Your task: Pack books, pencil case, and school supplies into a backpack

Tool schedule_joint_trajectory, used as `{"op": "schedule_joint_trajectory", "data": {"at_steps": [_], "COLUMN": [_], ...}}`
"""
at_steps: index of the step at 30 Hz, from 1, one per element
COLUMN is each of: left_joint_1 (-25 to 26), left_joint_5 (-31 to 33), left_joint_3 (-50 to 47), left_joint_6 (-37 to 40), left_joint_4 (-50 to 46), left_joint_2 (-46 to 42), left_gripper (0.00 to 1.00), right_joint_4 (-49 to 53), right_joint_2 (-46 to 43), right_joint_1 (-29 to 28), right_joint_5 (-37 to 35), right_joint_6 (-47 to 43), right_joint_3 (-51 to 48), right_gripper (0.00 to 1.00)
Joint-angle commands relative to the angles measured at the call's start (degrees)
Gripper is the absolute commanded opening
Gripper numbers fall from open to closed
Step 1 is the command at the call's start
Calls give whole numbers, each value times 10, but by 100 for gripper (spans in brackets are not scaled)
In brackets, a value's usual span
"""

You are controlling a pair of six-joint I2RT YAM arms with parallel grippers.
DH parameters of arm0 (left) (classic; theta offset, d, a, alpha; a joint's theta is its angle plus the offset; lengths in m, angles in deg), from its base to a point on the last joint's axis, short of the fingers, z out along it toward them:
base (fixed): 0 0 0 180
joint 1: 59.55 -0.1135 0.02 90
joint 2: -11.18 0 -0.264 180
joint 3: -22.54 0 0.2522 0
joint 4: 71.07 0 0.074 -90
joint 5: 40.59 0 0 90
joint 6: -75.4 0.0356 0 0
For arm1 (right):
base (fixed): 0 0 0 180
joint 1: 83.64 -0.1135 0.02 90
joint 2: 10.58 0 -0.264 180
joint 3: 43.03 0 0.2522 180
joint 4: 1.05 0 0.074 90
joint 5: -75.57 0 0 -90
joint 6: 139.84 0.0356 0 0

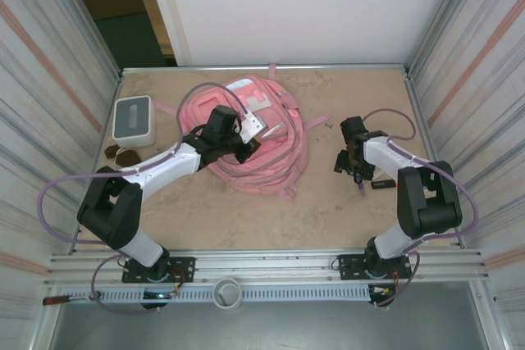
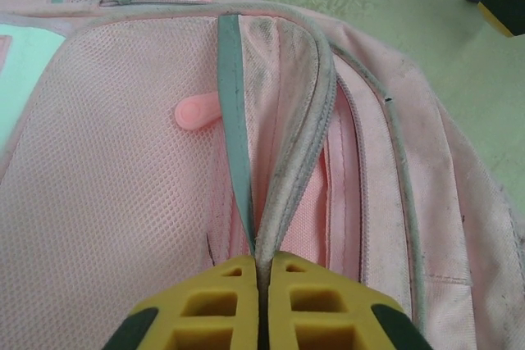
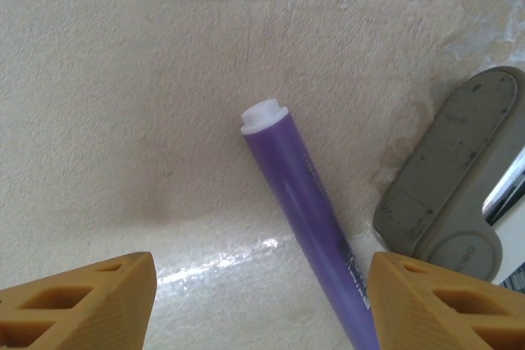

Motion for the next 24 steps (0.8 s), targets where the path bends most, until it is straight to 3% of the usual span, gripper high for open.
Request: {"op": "schedule_joint_trajectory", "data": {"at_steps": [1,8,13,20,24], "left_joint_1": [-7,-8,-7,-7,-9], "left_joint_5": [-10,-13,-13,-12,-15], "left_joint_3": [-9,-17,-21,-18,-2], "left_joint_6": [-5,-8,-7,-14,-30], "left_joint_4": [15,23,25,20,6], "left_joint_2": [-29,-49,-52,-61,-71], "left_gripper": [4,0,0,0,0], "right_joint_4": [28,35,32,26,23], "right_joint_2": [19,48,59,60,23], "right_joint_1": [7,14,9,-20,-39], "right_joint_5": [1,37,71,88,97], "right_joint_6": [8,2,-3,-5,-2], "right_joint_3": [19,29,26,25,32], "right_gripper": [67,65,49,13,1]}}
